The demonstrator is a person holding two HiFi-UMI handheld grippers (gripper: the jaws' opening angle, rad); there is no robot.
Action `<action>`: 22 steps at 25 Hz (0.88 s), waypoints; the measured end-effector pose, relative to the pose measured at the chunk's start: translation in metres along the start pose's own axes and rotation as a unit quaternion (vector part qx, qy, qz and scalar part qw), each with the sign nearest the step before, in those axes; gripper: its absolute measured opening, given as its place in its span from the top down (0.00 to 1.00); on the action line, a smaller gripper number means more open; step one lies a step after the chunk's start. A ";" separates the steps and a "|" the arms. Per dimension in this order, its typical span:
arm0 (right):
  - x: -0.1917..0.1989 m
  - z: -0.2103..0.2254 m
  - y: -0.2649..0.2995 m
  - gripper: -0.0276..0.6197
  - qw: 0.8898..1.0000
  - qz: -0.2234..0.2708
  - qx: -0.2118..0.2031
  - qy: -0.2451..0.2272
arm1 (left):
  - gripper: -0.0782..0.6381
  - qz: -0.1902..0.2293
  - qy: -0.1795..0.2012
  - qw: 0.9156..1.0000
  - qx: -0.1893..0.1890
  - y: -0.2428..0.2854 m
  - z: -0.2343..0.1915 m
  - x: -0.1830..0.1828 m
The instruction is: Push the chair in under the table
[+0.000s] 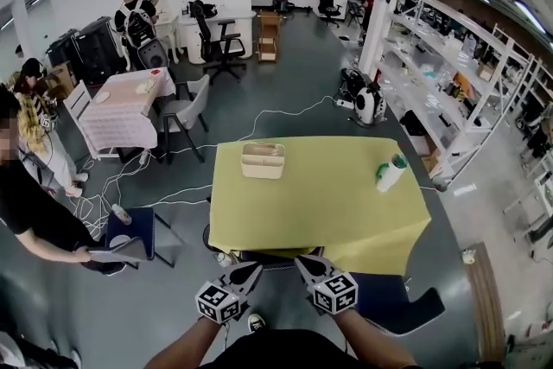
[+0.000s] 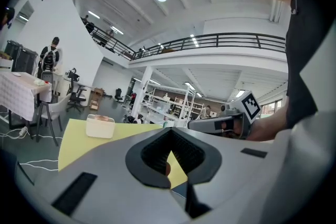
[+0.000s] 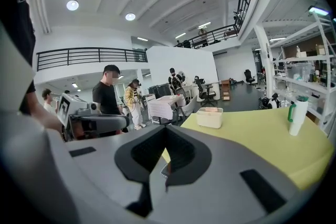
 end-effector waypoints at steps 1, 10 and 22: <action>0.004 0.000 -0.008 0.94 1.000 0.001 0.000 0.001 | 0.88 0.000 0.001 1.000 -0.002 0.000 0.007 0.002; 0.045 -0.005 -0.092 0.94 1.000 0.004 -0.006 0.001 | 0.88 0.000 -0.004 1.000 -0.012 0.000 0.094 0.028; 0.098 -0.034 -0.172 0.94 0.999 0.009 -0.034 -0.001 | 0.88 0.006 -0.005 0.999 -0.045 -0.035 0.193 0.075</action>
Point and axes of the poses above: the fingertips, and each gripper's own axes: y forward along the fingers, z to its right, x out of its underside, the point moved 6 cm from there along -y, backward along the fingers, and after that the axes turned 7 degrees about -z, right-handed, at the moved point
